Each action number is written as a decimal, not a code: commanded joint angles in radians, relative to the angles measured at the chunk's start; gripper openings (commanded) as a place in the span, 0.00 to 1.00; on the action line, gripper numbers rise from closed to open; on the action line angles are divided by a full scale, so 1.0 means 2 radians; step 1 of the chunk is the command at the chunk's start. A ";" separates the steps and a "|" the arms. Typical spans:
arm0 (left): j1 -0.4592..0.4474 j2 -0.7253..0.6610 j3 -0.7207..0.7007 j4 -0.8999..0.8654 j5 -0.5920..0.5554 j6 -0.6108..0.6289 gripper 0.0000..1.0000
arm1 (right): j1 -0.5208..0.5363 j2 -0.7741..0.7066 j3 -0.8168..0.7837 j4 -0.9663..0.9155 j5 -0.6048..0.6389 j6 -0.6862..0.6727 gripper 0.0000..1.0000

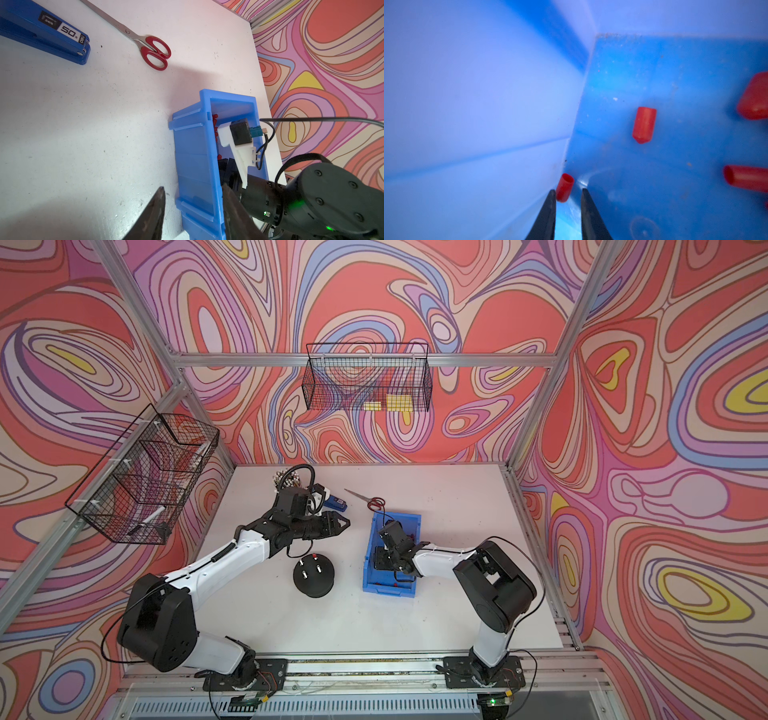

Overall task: Cover the protruding screws with screw protection sleeves
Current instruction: Pick up the screw protection sleeve from the storage box.

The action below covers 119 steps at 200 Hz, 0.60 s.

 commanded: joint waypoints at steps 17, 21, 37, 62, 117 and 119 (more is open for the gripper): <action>-0.004 0.008 0.000 0.013 0.006 -0.007 0.46 | -0.001 0.008 0.008 -0.010 0.005 -0.009 0.23; -0.004 0.009 0.000 0.013 0.006 -0.007 0.46 | -0.001 0.008 0.007 -0.010 0.005 -0.009 0.22; -0.005 0.006 0.000 0.011 0.006 -0.007 0.46 | -0.001 0.008 0.007 -0.010 0.006 -0.008 0.19; -0.006 0.004 0.002 0.008 0.004 -0.005 0.46 | -0.001 0.008 0.007 -0.018 0.012 -0.011 0.15; -0.005 0.004 0.005 0.007 0.003 -0.006 0.47 | -0.001 0.008 0.017 -0.044 0.029 -0.022 0.11; -0.005 0.004 0.006 0.008 0.002 -0.006 0.47 | -0.001 0.009 0.017 -0.044 0.029 -0.022 0.10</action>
